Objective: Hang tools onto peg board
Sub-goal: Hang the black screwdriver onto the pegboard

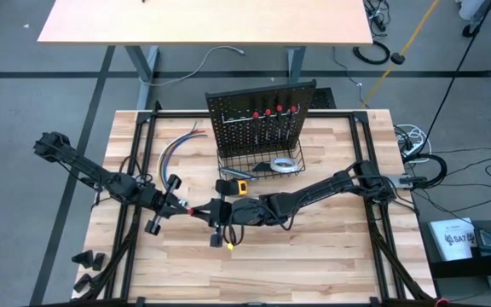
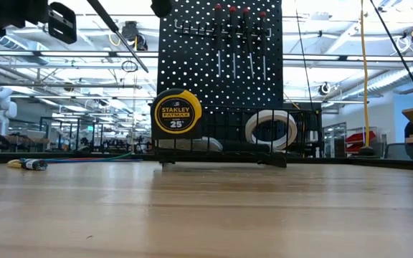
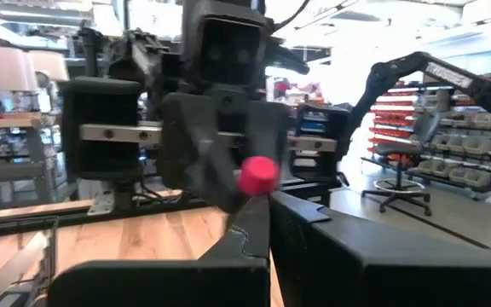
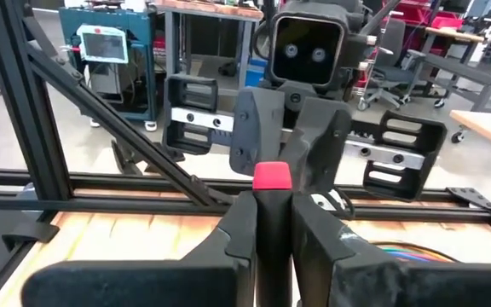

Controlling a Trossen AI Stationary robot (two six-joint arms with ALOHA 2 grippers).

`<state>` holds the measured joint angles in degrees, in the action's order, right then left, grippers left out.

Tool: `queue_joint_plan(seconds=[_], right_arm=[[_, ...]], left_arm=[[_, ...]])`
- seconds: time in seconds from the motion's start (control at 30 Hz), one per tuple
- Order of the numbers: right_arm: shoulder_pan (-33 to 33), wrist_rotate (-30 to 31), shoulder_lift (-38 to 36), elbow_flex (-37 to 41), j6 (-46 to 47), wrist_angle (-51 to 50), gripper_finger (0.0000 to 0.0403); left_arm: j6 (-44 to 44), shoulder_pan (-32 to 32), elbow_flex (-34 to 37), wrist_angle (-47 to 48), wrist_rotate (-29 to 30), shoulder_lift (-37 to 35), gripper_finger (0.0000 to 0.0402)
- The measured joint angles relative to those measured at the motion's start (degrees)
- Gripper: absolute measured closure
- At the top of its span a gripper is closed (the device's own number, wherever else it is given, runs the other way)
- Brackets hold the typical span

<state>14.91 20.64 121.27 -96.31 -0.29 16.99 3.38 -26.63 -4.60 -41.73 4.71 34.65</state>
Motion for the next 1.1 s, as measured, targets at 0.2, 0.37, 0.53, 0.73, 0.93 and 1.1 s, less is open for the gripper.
queue_joint_plan(seconds=[0.2, 0.37, 0.53, 0.73, 0.93, 1.1], right_arm=[[-1.2, 0.4, 0.6, 0.0, 1.21, -0.53, 0.0368], [-1.83, -1.37, 1.51, 0.0, 2.42, -0.37, 0.0368], [-1.85, -0.63, 1.33, 0.07, 0.52, -0.76, 0.0368], [-1.09, 0.31, -1.72, 0.07, -0.07, -10.15, 0.0368], [0.98, 6.96, -5.48, 0.07, -1.54, -15.62, 0.0368], [4.13, 29.95, -8.72, 0.07, -15.88, -3.67, 0.0368]], left_arm=[[0.0, -0.02, -0.04, -1.12, -0.61, 0.35, 0.0402], [-0.02, -0.02, -0.07, -1.63, -0.52, 1.09, 0.0402], [0.0, 0.0, -0.07, -1.49, -1.16, 0.83, 0.0402], [-0.02, -0.01, -0.07, -1.39, -2.75, -1.02, 0.0402], [0.0, -0.02, -0.07, -1.05, -4.08, -3.9, 0.0402], [-0.02, -0.01, -0.07, 0.19, -4.15, -4.79, 0.0402]])
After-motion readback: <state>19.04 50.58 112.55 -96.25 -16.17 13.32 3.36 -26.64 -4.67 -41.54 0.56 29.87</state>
